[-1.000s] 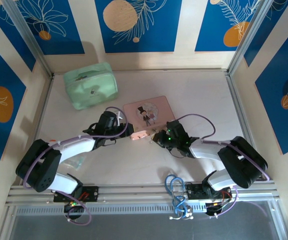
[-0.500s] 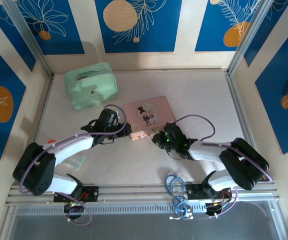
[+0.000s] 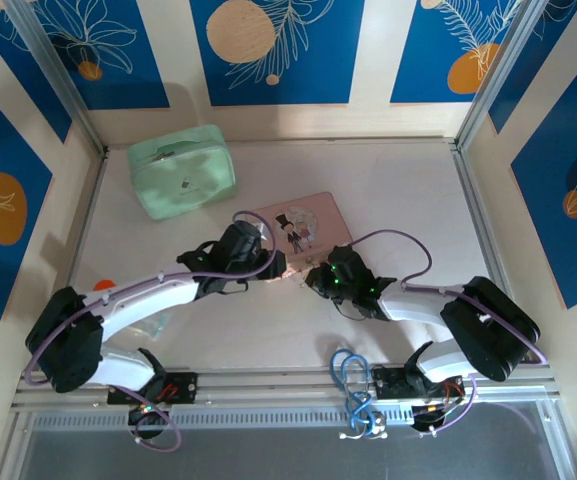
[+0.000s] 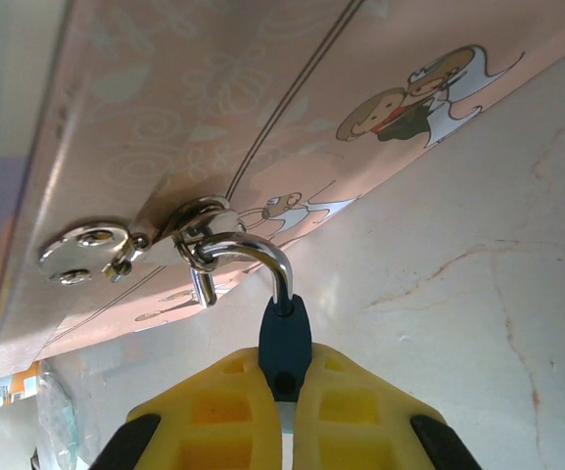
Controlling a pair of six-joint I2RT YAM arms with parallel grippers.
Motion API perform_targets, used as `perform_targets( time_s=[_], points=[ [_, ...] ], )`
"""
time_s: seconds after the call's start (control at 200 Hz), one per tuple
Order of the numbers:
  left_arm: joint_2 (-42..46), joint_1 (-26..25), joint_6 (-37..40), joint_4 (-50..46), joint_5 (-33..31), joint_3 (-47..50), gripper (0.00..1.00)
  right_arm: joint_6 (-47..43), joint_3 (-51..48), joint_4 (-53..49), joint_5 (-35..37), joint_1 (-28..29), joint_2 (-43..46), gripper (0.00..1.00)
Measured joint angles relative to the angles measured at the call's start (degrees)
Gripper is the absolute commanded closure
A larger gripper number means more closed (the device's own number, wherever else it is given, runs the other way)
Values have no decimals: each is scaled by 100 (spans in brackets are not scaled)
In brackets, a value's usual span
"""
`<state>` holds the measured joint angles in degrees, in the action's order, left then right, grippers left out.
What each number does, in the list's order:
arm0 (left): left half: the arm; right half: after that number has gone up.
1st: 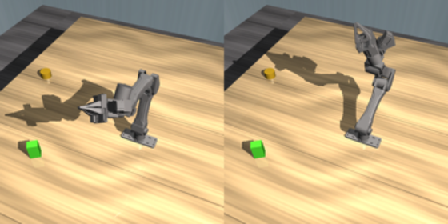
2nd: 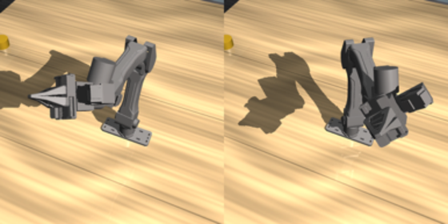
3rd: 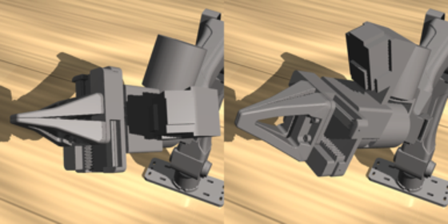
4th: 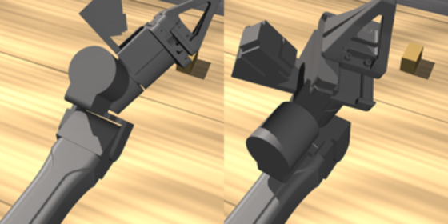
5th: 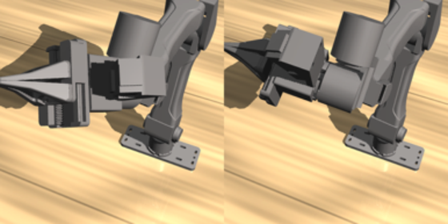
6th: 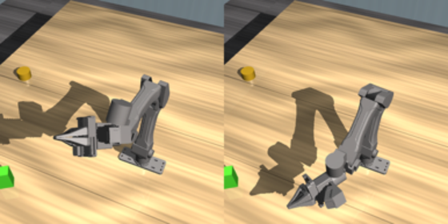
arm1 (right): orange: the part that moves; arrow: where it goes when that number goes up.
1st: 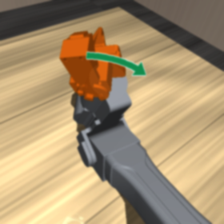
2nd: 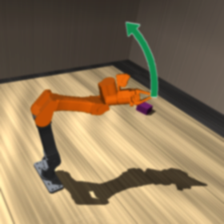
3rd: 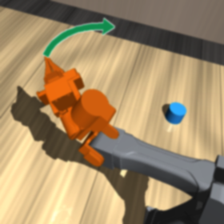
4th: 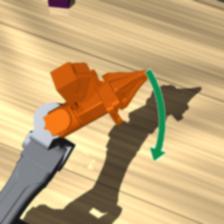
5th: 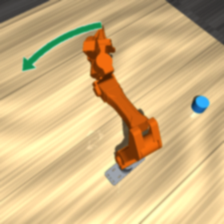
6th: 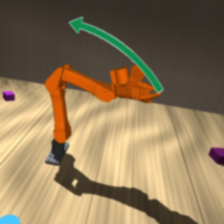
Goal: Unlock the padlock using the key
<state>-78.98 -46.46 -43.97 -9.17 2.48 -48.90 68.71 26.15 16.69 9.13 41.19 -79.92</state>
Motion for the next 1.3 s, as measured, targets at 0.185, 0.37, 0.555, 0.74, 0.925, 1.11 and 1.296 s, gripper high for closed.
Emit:
perform_targets(
  time_s=[0.185, 0.37, 0.555, 0.74, 0.925, 1.11, 1.296],
  points=[
    [-146, -83, -216, 203, 0, 118, 55, 35, -46, -20, 61, 46, 87, 100],
    [-184, -81, -271, 302, -24, 199, 54, 37, -79, 4, 81, 48, 101, 100],
    [-190, -4, -271, 367, -22, 236, 53, 37, -79, 7, 81, 50, 101, 100],
    [-216, 79, -267, 391, 48, 236, 51, 37, -90, 26, 101, 57, 107, 100],
    [-286, 251, -210, 511, 48, 236, 51, 37, -94, 68, 103, 85, 138, 100],
    [-304, 319, -205, 553, 87, 236, 51, 37, -94, 74, 107, 114, 138, 100],
    [-280, 337, -208, 546, 153, 234, 51, 37, -111, 96, 120, 114, 138, 100]
  ],
)
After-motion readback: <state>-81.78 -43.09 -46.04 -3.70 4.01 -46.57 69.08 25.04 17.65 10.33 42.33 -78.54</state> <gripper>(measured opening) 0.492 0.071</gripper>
